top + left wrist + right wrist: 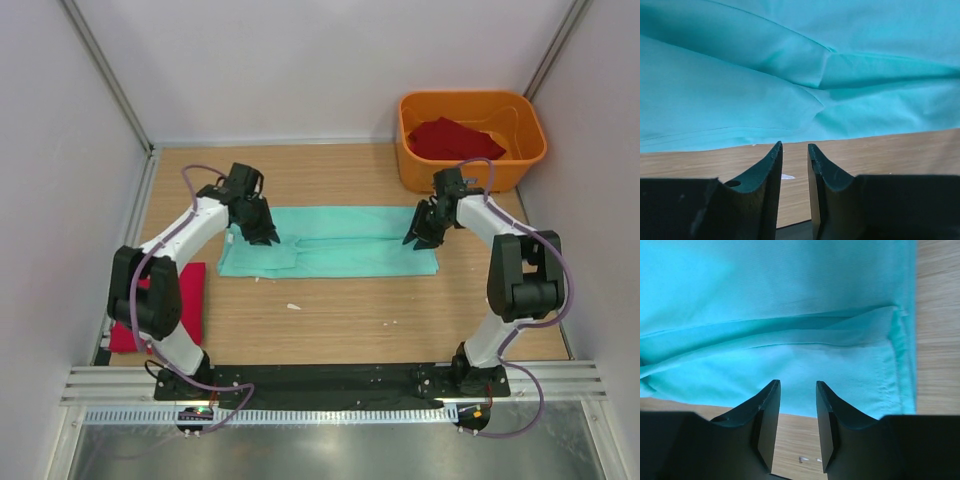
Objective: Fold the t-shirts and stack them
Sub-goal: Fold the tshirt
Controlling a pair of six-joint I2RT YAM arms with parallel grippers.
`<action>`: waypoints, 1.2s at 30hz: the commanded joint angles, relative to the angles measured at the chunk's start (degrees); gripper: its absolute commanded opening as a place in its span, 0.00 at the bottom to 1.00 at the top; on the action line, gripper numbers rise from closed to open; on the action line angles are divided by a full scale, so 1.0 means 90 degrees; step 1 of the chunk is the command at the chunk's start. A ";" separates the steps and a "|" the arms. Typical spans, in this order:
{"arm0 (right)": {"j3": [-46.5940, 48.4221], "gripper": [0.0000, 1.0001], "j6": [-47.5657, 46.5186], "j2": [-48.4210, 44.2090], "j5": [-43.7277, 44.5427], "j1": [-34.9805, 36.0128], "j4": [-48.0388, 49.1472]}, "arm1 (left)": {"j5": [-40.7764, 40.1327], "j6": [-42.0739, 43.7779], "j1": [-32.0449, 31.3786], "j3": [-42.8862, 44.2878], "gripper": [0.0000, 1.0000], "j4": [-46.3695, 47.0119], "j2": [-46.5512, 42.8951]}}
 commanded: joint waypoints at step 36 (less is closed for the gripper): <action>-0.0502 0.38 0.0348 0.0069 -0.0482 0.0243 0.0546 | -0.1397 0.0952 -0.1683 0.2483 0.17 -0.0236 0.3247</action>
